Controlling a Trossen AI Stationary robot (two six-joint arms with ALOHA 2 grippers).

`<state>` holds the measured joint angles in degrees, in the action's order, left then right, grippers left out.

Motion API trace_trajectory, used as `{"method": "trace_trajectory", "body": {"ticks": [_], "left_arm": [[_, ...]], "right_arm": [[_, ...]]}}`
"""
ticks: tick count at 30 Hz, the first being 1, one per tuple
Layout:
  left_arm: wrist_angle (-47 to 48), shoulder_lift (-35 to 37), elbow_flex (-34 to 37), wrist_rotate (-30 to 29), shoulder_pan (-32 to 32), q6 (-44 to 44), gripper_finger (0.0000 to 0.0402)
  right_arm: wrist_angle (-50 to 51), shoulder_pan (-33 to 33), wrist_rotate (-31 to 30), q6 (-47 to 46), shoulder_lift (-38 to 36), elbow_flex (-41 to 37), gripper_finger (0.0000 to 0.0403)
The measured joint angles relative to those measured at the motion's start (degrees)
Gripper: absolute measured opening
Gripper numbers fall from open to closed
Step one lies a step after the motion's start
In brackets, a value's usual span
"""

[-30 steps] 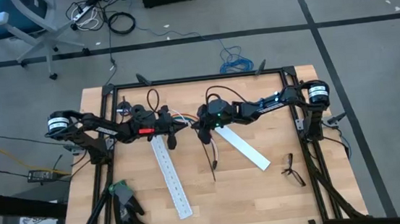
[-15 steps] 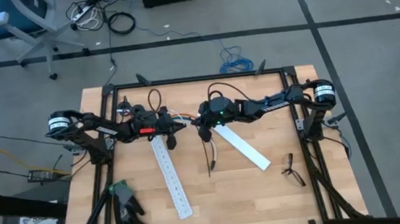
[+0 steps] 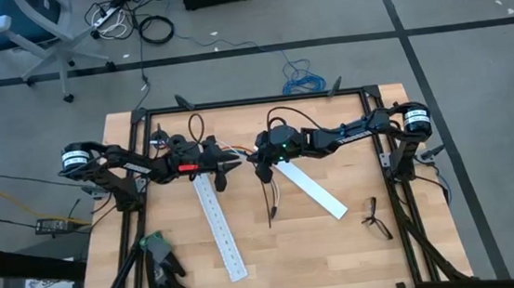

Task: Ziptie cables
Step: Wrap the cables together using the black zip tie

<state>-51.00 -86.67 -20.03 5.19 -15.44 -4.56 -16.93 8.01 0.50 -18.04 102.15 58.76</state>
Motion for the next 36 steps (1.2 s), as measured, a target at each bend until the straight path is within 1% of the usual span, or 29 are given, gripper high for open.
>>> {"method": "trace_trajectory", "body": {"ticks": [4,8,11,12,16,19,30,33,36], "left_arm": [[2.0,0.1,0.0,0.3,0.0,-0.1,0.0138],[6.6,0.5,0.0,0.5,-0.7,-1.9,0.0141],[9.8,2.2,0.0,0.7,-1.0,-1.5,0.0141],[10.0,2.9,0.0,1.6,-1.0,-1.0,0.0141],[6.8,5.4,0.0,6.1,-1.0,1.3,0.0141],[3.8,5.5,-0.1,6.9,-1.0,0.8,0.0140],[-4.5,5.2,-0.1,8.5,-1.0,-3.3,0.0140],[-5.6,5.2,-0.1,8.7,-1.0,-4.1,0.0130],[-6.4,5.2,-0.1,8.7,-1.0,-4.1,0.0108]], "right_arm": [[0.1,0.0,-0.1,0.0,0.0,0.0,0.0000],[0.8,0.0,-0.1,0.0,0.0,0.0,0.0000],[1.4,0.0,-0.1,-0.2,0.0,0.0,0.0000],[1.1,-0.1,-0.1,-0.1,0.0,0.0,0.0000],[-3.4,-0.8,-0.1,1.6,0.0,0.0,0.0000],[-7.2,-1.2,0.1,3.3,0.0,0.0,0.0000],[-14.8,-1.6,-0.1,7.9,0.1,0.0,0.0000],[-16.0,-1.6,-0.1,9.1,0.1,0.0,0.0000],[-16.4,-1.6,0.0,9.2,0.1,0.0,0.0000]]}}
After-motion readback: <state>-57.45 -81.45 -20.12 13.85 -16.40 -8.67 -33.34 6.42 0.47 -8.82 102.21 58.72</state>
